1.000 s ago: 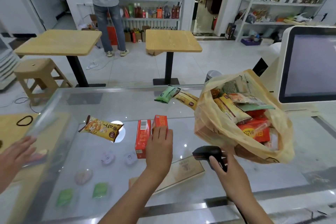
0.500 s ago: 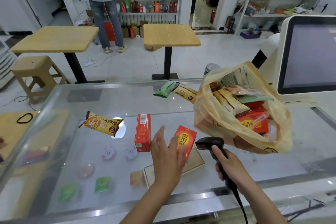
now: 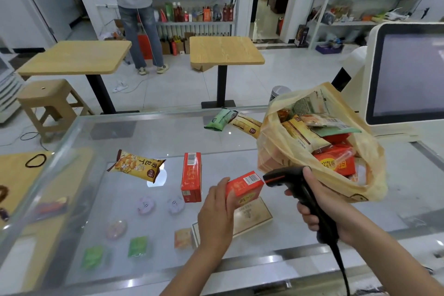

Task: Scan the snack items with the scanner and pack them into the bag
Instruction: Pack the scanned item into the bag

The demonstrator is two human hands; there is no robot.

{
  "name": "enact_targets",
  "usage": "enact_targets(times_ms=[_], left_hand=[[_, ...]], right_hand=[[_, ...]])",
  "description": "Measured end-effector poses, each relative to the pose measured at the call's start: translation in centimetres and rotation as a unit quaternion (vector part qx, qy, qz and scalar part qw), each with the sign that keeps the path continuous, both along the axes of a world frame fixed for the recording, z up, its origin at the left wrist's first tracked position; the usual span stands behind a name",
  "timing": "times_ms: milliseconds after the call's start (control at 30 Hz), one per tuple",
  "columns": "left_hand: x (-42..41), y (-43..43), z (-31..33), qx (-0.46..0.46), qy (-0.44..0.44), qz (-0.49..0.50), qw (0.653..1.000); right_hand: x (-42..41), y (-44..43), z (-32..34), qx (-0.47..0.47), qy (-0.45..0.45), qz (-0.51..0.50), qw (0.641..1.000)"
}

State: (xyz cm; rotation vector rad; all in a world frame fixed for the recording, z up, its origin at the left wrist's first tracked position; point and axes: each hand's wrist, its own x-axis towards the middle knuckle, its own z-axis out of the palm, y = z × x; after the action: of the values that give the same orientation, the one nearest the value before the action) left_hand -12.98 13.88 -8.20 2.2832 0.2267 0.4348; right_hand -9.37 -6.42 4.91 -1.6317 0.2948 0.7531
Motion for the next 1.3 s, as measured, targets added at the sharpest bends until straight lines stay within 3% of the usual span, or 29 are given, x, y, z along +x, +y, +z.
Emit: enact_targets(times_ms=[433, 900, 1067, 1300], left_hand=[[0.1, 0.7, -1.4, -0.099, 0.002, -0.057, 0.994], [0.0, 0.6, -1.3, -0.106, 0.014, -0.055, 0.993], [0.0, 0.4, -0.8, -0.123, 0.014, -0.045, 0.991], [-0.7, 0.2, -0.2, -0.176, -0.03, 0.037, 0.983]], right_hand=[[1.0, 1.0, 6.9, -0.105, 0.013, 0.079, 0.991], [0.4, 0.1, 8.6, -0.09, -0.011, 0.095, 0.991], [0.7, 0.3, 7.0, -0.081, -0.016, 0.072, 0.994], [1.3, 1.3, -0.7, -0.094, -0.076, 0.039, 0.992]])
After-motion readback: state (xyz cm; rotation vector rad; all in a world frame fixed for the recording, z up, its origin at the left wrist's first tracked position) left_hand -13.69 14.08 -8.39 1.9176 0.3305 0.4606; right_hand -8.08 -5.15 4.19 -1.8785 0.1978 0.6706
